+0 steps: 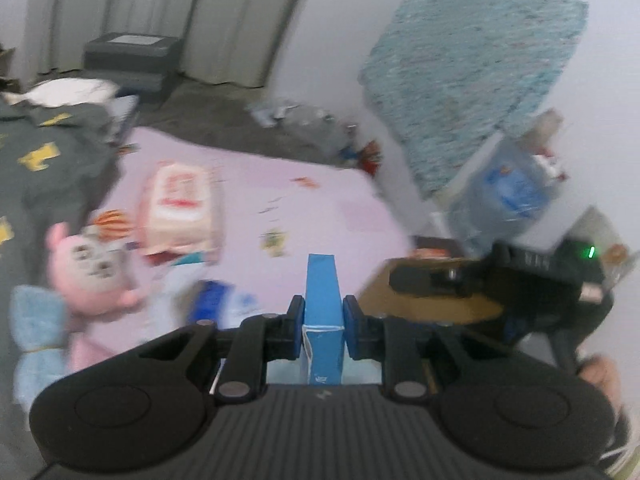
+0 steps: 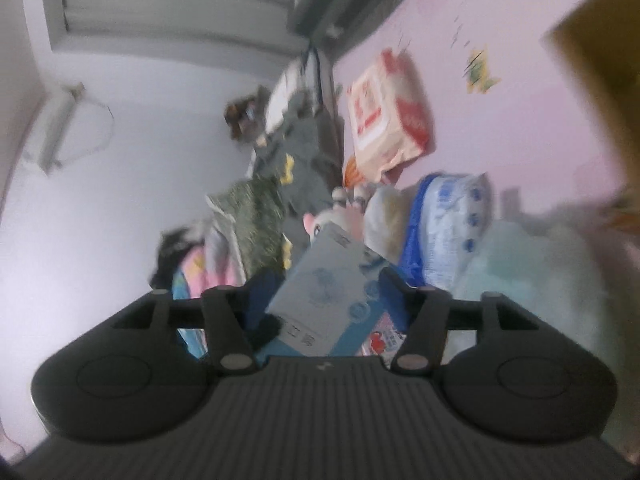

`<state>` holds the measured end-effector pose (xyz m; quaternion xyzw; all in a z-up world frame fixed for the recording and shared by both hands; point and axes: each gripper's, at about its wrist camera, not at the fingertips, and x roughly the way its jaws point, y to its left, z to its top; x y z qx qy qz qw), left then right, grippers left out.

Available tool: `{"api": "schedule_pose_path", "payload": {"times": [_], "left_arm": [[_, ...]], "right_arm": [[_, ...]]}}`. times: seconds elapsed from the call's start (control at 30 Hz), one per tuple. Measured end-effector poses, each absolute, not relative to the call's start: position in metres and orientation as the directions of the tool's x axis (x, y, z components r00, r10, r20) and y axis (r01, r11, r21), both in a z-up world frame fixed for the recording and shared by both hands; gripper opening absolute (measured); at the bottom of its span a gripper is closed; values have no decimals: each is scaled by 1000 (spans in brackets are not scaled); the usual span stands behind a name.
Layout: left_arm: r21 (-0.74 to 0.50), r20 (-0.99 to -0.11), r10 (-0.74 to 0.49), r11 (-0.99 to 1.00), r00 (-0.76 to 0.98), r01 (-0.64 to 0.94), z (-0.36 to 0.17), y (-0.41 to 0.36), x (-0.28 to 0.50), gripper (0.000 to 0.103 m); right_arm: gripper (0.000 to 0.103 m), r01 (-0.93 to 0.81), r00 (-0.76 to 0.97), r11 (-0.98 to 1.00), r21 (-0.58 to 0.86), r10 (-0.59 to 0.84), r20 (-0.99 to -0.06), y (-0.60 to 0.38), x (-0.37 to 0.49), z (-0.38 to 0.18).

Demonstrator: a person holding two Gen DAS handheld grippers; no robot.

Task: Organize soft objects
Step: 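Lift the mask box with the right gripper toward the cardboard box, then lower the mask box into the cardboard box and open the right gripper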

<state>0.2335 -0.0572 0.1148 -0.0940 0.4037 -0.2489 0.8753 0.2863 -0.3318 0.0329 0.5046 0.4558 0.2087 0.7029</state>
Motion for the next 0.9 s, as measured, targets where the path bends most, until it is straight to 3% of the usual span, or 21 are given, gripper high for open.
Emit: {"api": "schedule_pose_path", "payload": {"times": [0.3, 0.43, 0.47, 0.53, 0.63, 0.83, 0.9], "left_arm": [[-486, -597, -678, 731, 429, 478, 116, -197, 238, 21], [-476, -630, -651, 754, 422, 453, 86, -254, 246, 22], [-472, -654, -639, 763, 405, 441, 76, -264, 249, 24], [-475, -711, -610, 784, 351, 399, 50, -278, 257, 39], [-480, -755, -586, 800, 296, 359, 30, -275, 254, 46], [-382, -721, -578, 792, 383, 477, 63, -246, 226, 69], [-346, -704, -568, 799, 426, 492, 77, -229, 222, 71]], "right_arm": [[70, 197, 718, 345, 918, 587, -375, -465, 175, 63], [73, 226, 777, 367, 902, 491, -394, -505, 138, 70], [74, 243, 779, 371, 896, 476, -408, -512, 131, 67], [74, 276, 774, 382, 882, 455, -440, -521, 125, 61], [74, 332, 753, 414, 848, 425, -502, -527, 125, 46], [74, 436, 657, 496, 751, 394, -642, -525, 157, 10], [74, 471, 599, 538, 699, 386, -702, -521, 173, -1]]}}
